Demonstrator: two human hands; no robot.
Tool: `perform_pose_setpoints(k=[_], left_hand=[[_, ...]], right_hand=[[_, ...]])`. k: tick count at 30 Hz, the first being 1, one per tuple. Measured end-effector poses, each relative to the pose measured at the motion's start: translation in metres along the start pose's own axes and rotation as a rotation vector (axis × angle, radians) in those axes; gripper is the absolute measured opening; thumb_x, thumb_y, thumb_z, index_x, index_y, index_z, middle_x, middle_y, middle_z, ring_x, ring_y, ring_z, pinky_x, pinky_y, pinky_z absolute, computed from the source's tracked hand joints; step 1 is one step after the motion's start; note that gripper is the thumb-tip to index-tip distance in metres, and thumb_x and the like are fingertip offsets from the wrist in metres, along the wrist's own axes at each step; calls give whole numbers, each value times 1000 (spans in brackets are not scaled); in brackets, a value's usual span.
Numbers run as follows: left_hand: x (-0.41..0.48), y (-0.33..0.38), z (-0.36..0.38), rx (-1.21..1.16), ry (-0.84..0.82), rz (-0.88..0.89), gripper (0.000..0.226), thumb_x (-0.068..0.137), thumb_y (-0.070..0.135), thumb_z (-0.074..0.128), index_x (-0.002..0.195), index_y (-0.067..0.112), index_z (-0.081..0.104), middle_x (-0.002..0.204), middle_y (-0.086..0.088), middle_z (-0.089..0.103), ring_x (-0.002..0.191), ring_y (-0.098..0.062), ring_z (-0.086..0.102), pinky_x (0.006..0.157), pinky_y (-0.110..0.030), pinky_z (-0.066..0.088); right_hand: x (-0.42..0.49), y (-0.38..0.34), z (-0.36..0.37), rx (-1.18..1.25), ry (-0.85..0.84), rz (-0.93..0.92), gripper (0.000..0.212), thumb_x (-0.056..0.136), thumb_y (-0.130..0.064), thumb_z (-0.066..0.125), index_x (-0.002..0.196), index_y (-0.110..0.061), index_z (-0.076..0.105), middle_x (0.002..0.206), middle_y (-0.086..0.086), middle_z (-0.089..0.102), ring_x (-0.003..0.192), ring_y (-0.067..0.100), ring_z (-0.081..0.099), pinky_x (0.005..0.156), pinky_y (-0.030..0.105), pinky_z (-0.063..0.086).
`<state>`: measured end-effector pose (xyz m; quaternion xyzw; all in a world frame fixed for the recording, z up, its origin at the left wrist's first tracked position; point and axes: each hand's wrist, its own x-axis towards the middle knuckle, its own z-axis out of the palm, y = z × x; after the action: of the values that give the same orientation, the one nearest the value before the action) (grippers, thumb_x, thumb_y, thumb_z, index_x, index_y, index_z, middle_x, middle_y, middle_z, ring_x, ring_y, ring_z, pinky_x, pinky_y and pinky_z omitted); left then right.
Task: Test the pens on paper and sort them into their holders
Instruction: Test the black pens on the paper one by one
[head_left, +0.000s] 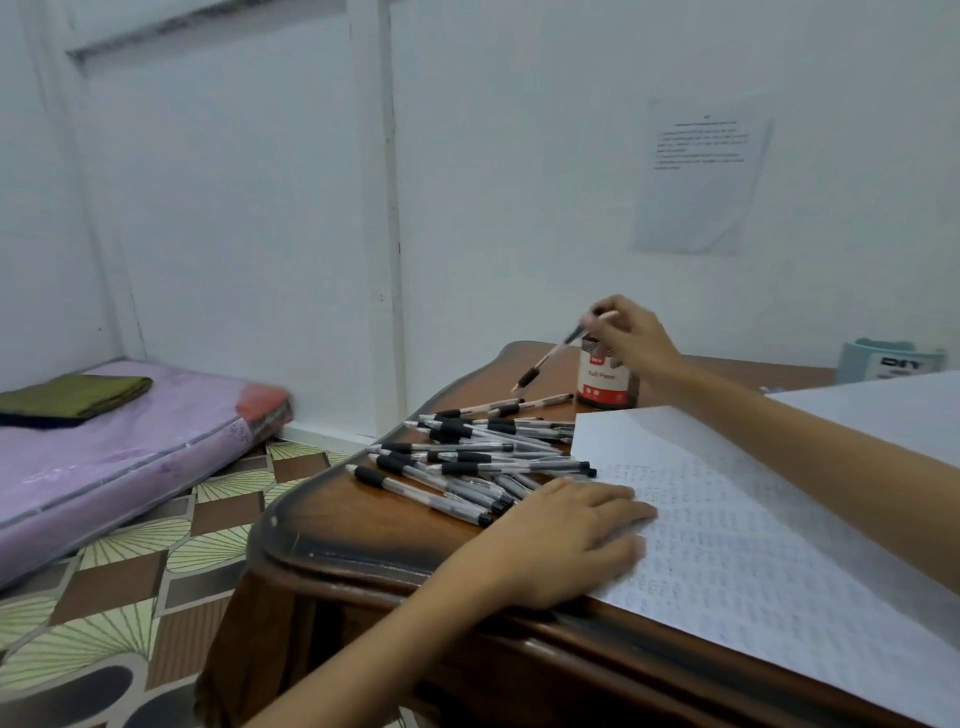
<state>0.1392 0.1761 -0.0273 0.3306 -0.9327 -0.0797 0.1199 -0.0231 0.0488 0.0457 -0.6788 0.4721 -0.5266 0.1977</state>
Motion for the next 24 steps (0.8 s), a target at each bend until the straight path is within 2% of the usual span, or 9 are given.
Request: perform_pose_setpoints(k=[2,4,8,11,14,17,19,21,24], left_hand=[[1,-1,0,1,-8,1,45,101,38,30,146,29,29,154,6,25,140,-8,18,110,-22,8],[1,-2,1,-10,-10,0,45,101,39,30,145,31,29,153,8,25,139,-7,18,111,-23,8],[2,-4,2,-28,-25,-12,45,100,43,29,144,36,29,152,13,25,139,-6,19,114,-28,12],[2,-4,1,-28,-39,-21,45,99,45,29,143,40,27,151,16,25,137,-1,20,112,-25,14],[2,1,-2,-42,-47,-30,44,98,44,30,142,40,28,149,18,27,127,8,22,105,-17,15],[0,5,-5,-62,-49,-42,42,98,41,32,141,40,30,146,19,29,120,12,23,99,-12,17],[0,6,-5,-74,-43,-39,41,98,41,32,140,40,31,145,20,30,120,12,25,96,-10,18],[0,5,-4,-91,-39,-39,40,98,41,33,138,41,33,145,20,32,124,9,28,99,-12,21],[1,1,-2,-103,-35,-37,39,98,42,34,137,42,34,143,21,33,126,8,30,101,-14,22]], right_hand=[[-12,-10,-17,237,135,98,16,98,-27,46,84,-20,43,88,6,67,53,8,55,44,16,40],[-28,-17,-34,437,229,160,21,101,-26,39,82,-17,37,76,5,71,40,7,52,35,15,35],[-67,-9,-67,464,276,269,14,98,-18,40,88,-12,47,50,1,63,34,11,46,35,17,33],[-95,6,-98,149,77,332,17,98,-21,47,104,-8,56,47,2,49,35,10,42,36,19,33],[-114,14,-130,-555,-320,295,16,96,-30,50,105,-18,54,60,-2,50,48,9,44,43,17,32],[-131,19,-146,-1103,-493,218,26,95,-44,45,92,-19,44,79,-1,48,70,14,43,54,20,27],[-140,24,-149,-1192,-529,205,36,95,-49,41,90,-13,47,84,4,54,72,15,46,58,24,30],[-146,25,-150,-1230,-540,214,35,96,-48,40,92,-16,52,83,0,55,70,10,47,59,23,34],[-140,22,-154,-1185,-508,275,21,98,-29,44,96,-11,55,73,-3,48,62,5,41,51,17,32]])
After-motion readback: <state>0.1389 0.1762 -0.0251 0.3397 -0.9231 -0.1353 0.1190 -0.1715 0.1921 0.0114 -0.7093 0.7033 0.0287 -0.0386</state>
